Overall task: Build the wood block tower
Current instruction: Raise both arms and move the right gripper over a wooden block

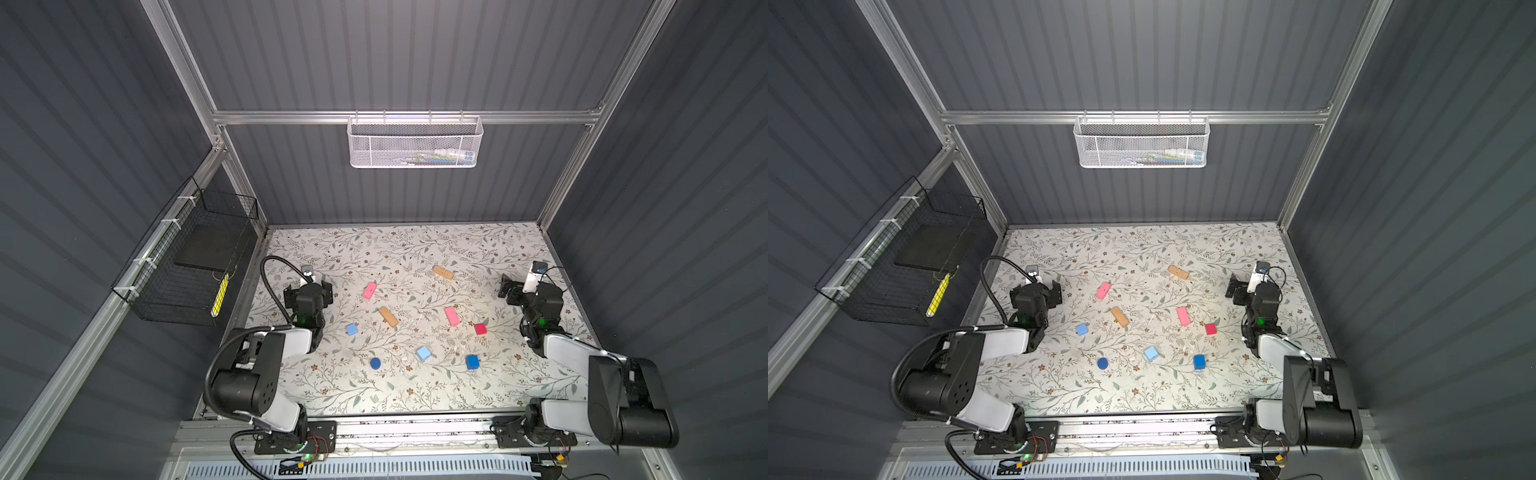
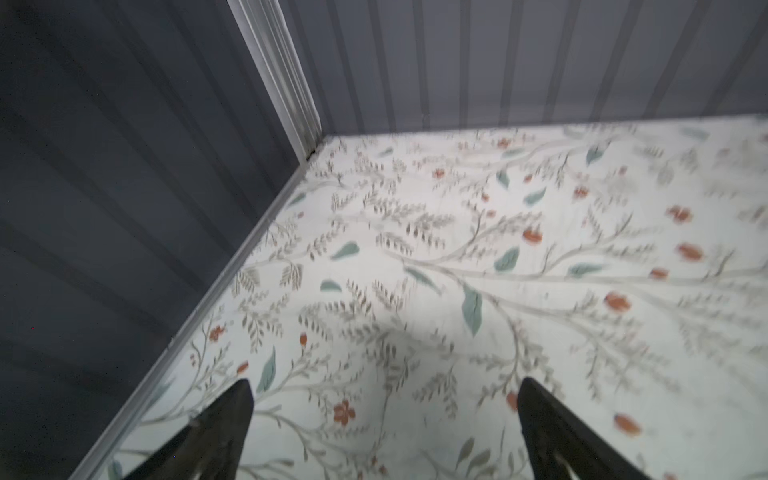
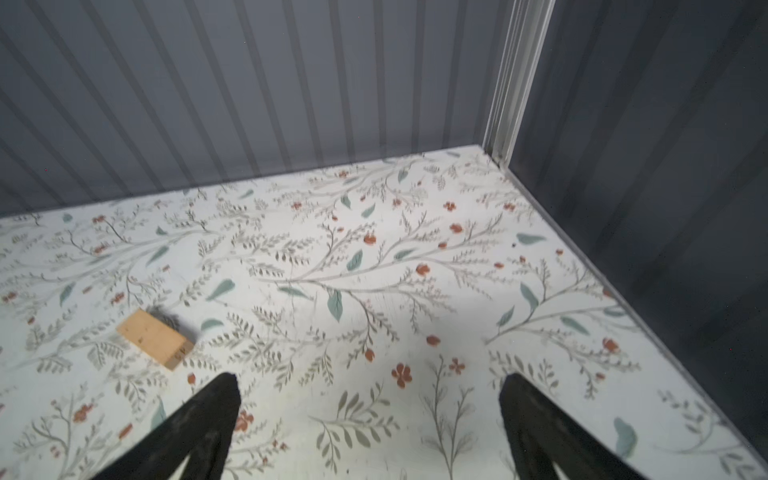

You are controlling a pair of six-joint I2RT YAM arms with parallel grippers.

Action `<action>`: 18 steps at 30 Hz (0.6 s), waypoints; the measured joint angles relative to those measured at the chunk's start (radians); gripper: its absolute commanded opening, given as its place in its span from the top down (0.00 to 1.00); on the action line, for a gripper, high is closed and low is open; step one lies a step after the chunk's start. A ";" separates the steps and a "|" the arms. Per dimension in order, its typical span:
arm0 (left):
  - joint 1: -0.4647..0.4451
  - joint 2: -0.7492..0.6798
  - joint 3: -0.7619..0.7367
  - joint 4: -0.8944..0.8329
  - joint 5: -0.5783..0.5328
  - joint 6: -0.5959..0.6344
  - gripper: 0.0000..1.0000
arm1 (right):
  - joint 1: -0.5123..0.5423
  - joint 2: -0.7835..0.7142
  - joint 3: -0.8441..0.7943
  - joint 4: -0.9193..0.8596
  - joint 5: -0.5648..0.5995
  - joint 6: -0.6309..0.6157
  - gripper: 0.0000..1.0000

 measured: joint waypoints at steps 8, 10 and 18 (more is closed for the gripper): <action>0.000 -0.168 0.286 -0.419 0.150 -0.091 0.12 | 0.069 -0.095 0.262 -0.436 -0.019 0.086 0.05; -0.005 -0.165 0.364 -0.525 0.196 -0.143 0.13 | 0.122 -0.088 0.307 -0.541 -0.003 0.115 0.05; -0.145 -0.130 0.520 -0.718 0.277 -0.307 0.13 | 0.340 0.074 0.586 -0.861 0.087 0.266 0.06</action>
